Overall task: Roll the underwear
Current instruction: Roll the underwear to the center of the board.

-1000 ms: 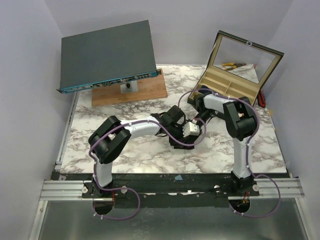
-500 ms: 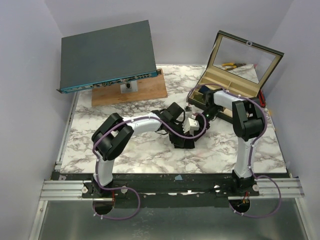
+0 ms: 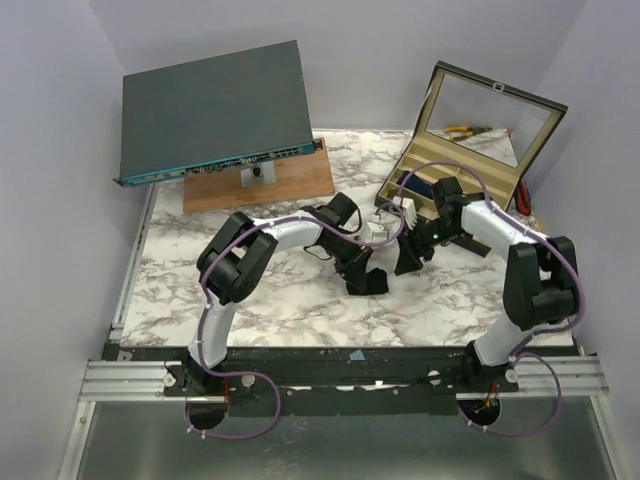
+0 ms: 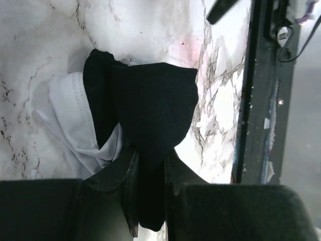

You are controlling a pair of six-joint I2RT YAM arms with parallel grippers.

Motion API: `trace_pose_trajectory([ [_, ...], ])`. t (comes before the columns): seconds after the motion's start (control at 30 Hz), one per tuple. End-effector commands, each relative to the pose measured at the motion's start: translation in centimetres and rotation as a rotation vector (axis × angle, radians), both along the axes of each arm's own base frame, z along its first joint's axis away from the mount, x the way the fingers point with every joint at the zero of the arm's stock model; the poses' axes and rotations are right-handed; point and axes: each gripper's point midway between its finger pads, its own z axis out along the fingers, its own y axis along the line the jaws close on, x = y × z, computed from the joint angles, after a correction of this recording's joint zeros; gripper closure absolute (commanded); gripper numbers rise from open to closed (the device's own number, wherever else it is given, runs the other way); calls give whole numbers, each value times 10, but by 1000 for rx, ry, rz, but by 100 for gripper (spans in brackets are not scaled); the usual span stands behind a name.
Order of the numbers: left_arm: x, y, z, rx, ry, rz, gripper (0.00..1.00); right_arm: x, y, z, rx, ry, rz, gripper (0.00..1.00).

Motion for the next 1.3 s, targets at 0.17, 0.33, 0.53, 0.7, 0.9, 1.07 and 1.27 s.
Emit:
trace_pose_trajectory([
  [0.17,-16,34,-52,208,378,78,100,3,7,12,34,-269,-62,44],
  [0.33,-10,36,-58,229,438,105,100,-2,16,14,-52,-432,-23,41],
  [0.53,-6,40,-68,271,482,131,100,-9,34,12,-147,-593,68,39],
  [0.7,-4,42,-69,274,511,139,100,-14,46,7,-223,-685,151,38],
  [0.9,-7,43,-68,271,532,130,100,-20,62,-2,-271,-731,250,37],
  [1.07,-6,43,-68,271,530,130,100,-30,74,-16,-292,-711,324,37],
  [1.27,-6,43,-68,271,528,129,100,-37,79,-34,-307,-702,366,37],
])
